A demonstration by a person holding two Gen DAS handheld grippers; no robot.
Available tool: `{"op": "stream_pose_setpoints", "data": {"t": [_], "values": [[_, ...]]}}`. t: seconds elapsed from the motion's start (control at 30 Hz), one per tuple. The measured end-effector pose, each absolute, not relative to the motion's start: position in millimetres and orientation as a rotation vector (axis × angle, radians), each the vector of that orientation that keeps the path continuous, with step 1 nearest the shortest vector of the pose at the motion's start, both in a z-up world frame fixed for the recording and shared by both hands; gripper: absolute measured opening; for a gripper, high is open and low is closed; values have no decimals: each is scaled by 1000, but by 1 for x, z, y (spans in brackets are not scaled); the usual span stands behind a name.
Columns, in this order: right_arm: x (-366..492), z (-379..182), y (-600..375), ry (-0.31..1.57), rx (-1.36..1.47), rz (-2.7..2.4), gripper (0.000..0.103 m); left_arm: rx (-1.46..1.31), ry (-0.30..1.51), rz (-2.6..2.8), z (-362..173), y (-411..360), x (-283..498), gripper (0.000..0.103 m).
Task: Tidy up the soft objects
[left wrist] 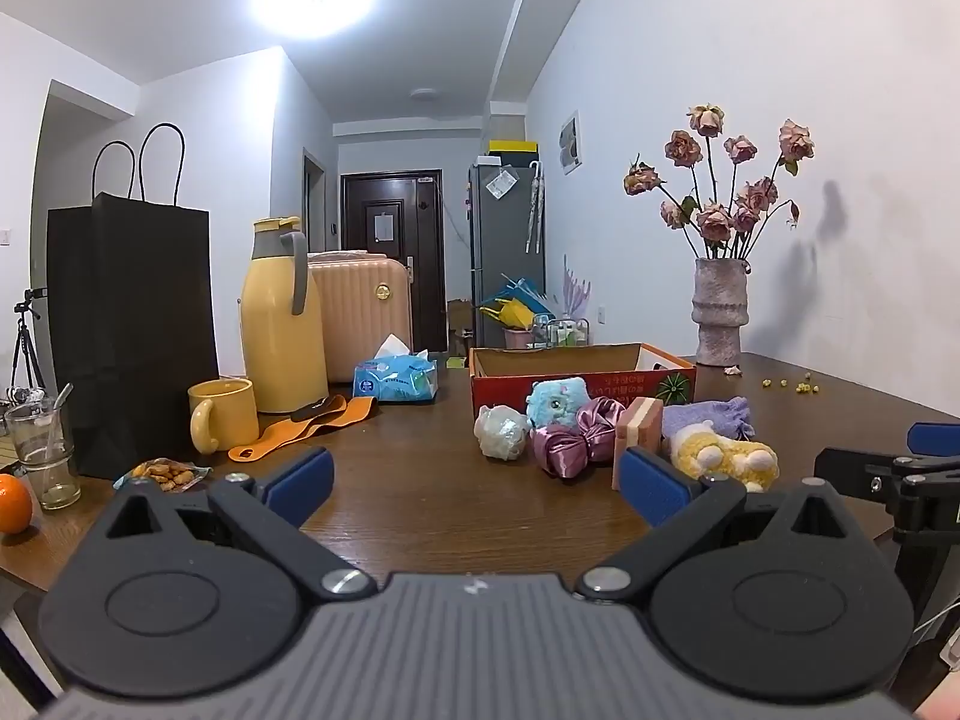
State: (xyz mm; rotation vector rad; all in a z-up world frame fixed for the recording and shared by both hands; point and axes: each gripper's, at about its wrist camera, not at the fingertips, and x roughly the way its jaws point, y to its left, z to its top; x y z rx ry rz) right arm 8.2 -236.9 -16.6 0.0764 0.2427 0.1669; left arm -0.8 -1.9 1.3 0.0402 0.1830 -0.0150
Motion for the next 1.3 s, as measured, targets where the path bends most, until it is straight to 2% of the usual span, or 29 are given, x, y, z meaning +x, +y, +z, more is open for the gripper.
{"op": "stream_pose_setpoints", "data": {"t": [1.3], "values": [[9,-18,-238,243,91,165,103,45,180,-9,0,-1,0,103]]}}
